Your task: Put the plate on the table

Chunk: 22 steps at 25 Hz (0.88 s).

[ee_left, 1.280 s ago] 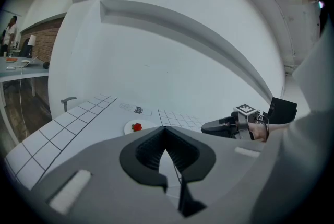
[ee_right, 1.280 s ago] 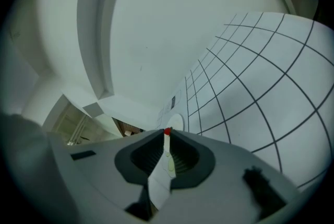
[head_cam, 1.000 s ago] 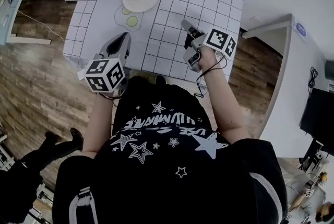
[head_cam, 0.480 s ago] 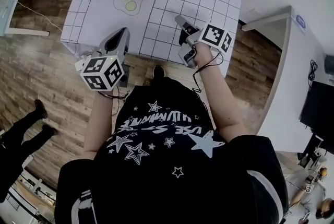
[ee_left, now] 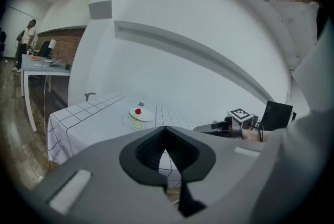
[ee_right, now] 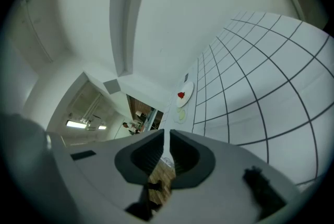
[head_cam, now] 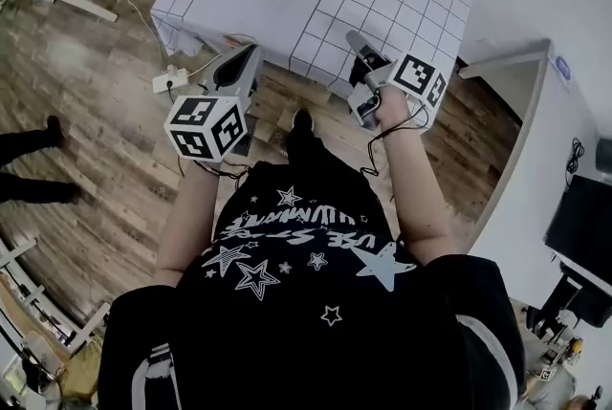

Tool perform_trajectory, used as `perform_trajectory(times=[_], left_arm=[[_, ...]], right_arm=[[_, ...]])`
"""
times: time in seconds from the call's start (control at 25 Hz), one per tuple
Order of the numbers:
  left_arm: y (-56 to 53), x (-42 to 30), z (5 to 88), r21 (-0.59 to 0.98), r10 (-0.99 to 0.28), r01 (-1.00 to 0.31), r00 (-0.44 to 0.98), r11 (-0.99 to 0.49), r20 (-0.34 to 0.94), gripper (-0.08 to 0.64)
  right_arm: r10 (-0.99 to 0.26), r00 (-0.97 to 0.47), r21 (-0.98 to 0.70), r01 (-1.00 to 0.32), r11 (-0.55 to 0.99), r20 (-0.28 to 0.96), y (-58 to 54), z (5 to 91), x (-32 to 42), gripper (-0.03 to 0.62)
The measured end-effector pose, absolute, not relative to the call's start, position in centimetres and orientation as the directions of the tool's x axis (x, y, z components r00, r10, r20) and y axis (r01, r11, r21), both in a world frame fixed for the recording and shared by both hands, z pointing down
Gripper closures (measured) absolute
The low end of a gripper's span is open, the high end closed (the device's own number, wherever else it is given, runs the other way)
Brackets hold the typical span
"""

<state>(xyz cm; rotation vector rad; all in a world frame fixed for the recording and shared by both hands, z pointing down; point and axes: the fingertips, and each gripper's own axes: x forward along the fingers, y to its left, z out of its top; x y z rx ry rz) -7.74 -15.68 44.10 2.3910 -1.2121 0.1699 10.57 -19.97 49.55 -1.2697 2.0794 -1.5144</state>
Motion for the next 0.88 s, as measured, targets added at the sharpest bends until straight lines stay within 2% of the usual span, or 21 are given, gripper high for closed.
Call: perform_trajectory(times=[0.48,0.64,0.76,0.88], left_arm=[[-5.1,-11.0,43.9,0.330,-0.736,-0.803,0.591,-0.497,0.330,0.551],[-5.8,-9.8,42.4,0.340,-0.715,-0.797,0.601,-0.500,0.357,0.551],[-7.5,-8.8,41.4,0.347,-0.699,-0.789,0.611,-0.507,0.371,0.551],[-6.0,-9.5,42.4,0.349,-0.708,-0.771,0.632,-0.533,0.315,0.551]], right_arm=[[-0.768,-0.607,-0.872,-0.469,0.141,0.202,-10.5,47.6,6.6,0.559],[-0.768,-0.609,-0.871,-0.468,0.148,0.197,-10.3,45.7,7.8,0.569],[-0.770,-0.601,-0.851,-0.502,0.154,0.215,-10.9,44.3,9.0,0.571],[-0.781,-0.592,-0.805,-0.554,0.215,0.200,-8.6,44.6,8.3,0.572]])
